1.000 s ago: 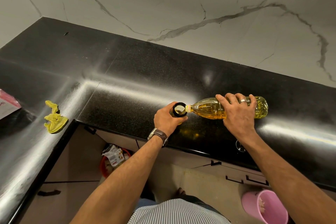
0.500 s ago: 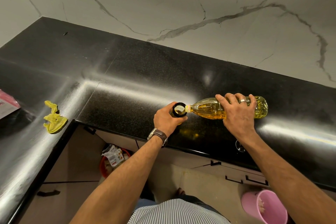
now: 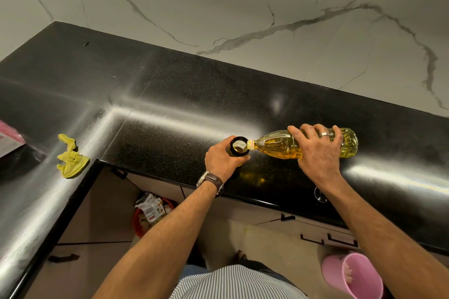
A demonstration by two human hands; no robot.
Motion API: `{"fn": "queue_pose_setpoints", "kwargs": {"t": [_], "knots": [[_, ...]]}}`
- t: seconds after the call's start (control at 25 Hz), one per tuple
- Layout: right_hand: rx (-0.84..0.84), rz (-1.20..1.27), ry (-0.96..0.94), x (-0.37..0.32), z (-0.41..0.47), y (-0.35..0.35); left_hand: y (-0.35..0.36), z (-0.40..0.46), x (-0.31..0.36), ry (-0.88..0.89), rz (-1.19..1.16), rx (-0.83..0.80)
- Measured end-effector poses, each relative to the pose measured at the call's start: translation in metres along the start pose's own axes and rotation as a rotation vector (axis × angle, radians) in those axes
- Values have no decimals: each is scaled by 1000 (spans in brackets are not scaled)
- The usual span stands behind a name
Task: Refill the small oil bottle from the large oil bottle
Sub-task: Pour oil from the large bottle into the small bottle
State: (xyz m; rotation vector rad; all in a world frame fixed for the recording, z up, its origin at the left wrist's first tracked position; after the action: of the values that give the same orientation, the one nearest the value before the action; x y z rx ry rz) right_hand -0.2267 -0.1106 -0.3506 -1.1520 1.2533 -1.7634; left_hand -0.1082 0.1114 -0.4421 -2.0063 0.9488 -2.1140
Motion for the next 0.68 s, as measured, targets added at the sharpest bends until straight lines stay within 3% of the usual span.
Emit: {"fn": "queue_pose_setpoints", "kwargs": {"t": [0.68], "knots": [[3, -5, -14, 0, 1, -1, 0, 0, 1, -3, 15, -1]]}}
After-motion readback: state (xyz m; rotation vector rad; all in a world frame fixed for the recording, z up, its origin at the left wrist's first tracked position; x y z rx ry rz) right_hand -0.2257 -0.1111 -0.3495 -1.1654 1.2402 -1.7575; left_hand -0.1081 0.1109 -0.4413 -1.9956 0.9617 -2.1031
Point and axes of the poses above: each hand's wrist, its own z-axis towards the middle knuckle, its own y-axis out of the palm, x = y × z, the point moved 3 cm from there along z, towards the middle knuckle, and after that the axes turned 1 degree about z, right-handed, at the moved point
